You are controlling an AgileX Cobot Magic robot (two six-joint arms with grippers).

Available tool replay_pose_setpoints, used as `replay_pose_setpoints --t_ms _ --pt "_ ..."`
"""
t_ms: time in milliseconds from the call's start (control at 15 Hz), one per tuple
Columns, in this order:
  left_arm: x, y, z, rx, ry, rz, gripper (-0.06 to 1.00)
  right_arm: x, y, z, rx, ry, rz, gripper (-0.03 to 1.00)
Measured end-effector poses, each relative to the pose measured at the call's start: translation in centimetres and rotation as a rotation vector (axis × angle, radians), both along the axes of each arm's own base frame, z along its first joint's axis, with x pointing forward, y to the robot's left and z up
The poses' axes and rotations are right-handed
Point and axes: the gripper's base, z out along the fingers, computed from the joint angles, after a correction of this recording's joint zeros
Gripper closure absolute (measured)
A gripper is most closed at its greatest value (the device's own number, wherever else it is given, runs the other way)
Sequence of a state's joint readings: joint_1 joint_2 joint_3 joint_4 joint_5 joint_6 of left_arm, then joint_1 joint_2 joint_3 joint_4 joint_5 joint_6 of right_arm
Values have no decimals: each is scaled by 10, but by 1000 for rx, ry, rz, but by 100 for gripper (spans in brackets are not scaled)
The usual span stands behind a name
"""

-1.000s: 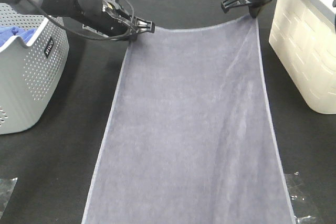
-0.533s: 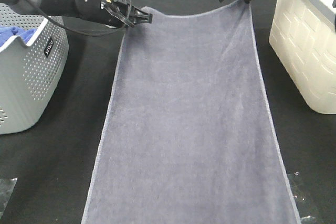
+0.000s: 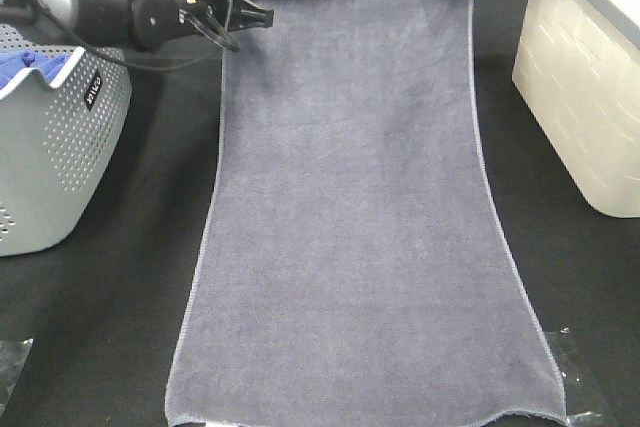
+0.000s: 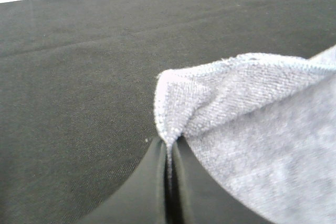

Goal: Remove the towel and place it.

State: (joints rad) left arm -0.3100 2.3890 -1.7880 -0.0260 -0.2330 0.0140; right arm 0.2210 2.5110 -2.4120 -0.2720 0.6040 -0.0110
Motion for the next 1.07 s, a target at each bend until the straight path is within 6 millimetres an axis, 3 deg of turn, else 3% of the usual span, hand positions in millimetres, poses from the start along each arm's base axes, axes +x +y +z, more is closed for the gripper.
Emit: replay_pose_setpoints --t_ms 333,600,733,867,933,1067 --pt "28 -9 -38 -7 -25 0 94 17 2 -78 3 7 32 97" --pt "31 -6 -76 -19 59 24 93 22 -8 -116 13 40 11 93" --pt "33 3 -82 -63 96 67 80 22 -11 -118 20 39 1 78" --pt "36 11 -81 -121 100 112 49 24 -10 -116 56 10 -4 53" --pt "37 14 -79 -170 92 144 34 24 -9 -115 94 5 -20 35" --pt "38 15 -76 -191 79 156 28 24 -8 -116 124 7 -33 27"
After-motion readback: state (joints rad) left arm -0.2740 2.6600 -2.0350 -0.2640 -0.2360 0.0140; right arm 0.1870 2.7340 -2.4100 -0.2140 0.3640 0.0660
